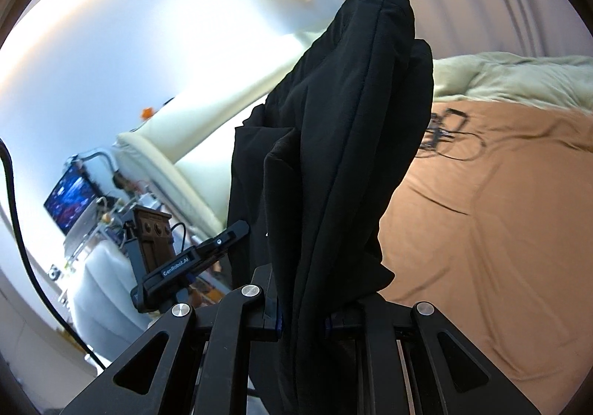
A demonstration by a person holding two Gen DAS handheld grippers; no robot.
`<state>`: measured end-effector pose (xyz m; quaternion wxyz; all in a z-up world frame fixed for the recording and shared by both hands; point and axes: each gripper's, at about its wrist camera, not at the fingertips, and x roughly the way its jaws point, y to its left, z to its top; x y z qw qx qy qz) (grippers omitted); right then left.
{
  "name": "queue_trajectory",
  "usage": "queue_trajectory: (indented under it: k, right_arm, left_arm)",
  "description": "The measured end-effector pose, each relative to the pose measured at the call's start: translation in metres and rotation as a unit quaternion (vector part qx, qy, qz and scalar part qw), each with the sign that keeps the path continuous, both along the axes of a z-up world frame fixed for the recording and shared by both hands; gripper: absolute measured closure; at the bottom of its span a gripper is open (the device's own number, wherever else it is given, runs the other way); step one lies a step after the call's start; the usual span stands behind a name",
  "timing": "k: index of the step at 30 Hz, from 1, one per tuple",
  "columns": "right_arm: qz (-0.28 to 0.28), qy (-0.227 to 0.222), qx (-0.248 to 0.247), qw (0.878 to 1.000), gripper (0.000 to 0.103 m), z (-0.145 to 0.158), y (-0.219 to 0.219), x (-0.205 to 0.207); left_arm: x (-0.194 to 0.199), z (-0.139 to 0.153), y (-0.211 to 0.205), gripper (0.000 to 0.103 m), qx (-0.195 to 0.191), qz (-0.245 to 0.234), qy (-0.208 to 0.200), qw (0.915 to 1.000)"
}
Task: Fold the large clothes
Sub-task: 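Lift the folded black shirt with both tools closed on its end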
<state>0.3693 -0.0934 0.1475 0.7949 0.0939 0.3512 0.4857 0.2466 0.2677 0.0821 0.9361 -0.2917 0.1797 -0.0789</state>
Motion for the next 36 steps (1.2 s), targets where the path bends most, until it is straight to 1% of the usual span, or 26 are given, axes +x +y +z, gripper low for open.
queue_trajectory:
  k: [2, 3, 4, 6, 7, 11, 13, 14, 18, 19, 23, 29, 33, 36]
  right_arm:
    - [0.009, -0.001, 0.001, 1.0, 0.087, 0.002, 0.02, -0.004]
    - [0.015, 0.0, 0.001, 1.0, 0.087, 0.002, 0.031, -0.006]
    - [0.02, 0.0, 0.001, 1.0, 0.087, 0.001, 0.041, -0.008]
    - [0.032, -0.003, -0.001, 0.999, 0.087, 0.002, 0.068, -0.012]
    - [0.039, -0.004, -0.003, 0.999, 0.087, 0.001, 0.079, -0.013]
    - [0.064, -0.005, -0.01, 0.998, 0.087, -0.002, 0.119, -0.019]
    - [0.077, -0.005, -0.012, 0.997, 0.087, -0.006, 0.138, -0.019]
    - [0.085, -0.004, -0.011, 0.996, 0.087, -0.008, 0.151, -0.019]
    - [0.108, -0.007, -0.013, 0.994, 0.087, -0.013, 0.186, -0.022]
    - [0.113, -0.008, -0.014, 0.993, 0.087, -0.015, 0.196, -0.025]
    - [0.133, -0.009, -0.009, 0.991, 0.087, -0.022, 0.237, -0.026]
    - [0.158, 0.023, 0.026, 0.987, 0.087, -0.052, 0.3, -0.018]
    - [0.177, 0.049, 0.037, 0.982, 0.087, -0.081, 0.345, -0.016]
    - [0.187, 0.074, 0.047, 0.978, 0.087, -0.104, 0.368, -0.012]
  left_arm:
    - [-0.014, 0.007, 0.024, 0.081, 0.002, 0.016, -0.004, 0.9999]
    - [-0.011, 0.008, 0.031, 0.081, 0.002, 0.02, -0.005, 0.9998]
    - [-0.017, 0.01, 0.044, 0.081, 0.003, 0.027, -0.007, 0.9996]
    - [-0.027, 0.011, 0.066, 0.081, 0.007, 0.041, -0.007, 0.9991]
    - [-0.026, 0.01, 0.067, 0.081, 0.009, 0.046, -0.007, 0.9989]
    - [-0.037, 0.011, 0.114, 0.082, 0.016, 0.071, -0.007, 0.9973]
    - [-0.051, 0.011, 0.124, 0.084, 0.018, 0.079, -0.009, 0.9967]
    - [-0.055, 0.012, 0.137, 0.084, 0.023, 0.087, -0.01, 0.9959]
    - [-0.07, 0.008, 0.161, 0.085, 0.029, 0.109, -0.008, 0.9936]
    - [-0.071, 0.007, 0.164, 0.085, 0.031, 0.115, -0.006, 0.9929]
    - [-0.078, 0.007, 0.201, 0.085, 0.05, 0.14, 0.003, 0.9889]
    - [-0.084, 0.008, 0.242, 0.085, 0.083, 0.178, 0.03, 0.98]
    - [-0.089, 0.002, 0.267, 0.085, 0.1, 0.205, 0.053, 0.9722]
    - [-0.089, -0.001, 0.284, 0.086, 0.119, 0.217, 0.073, 0.9662]
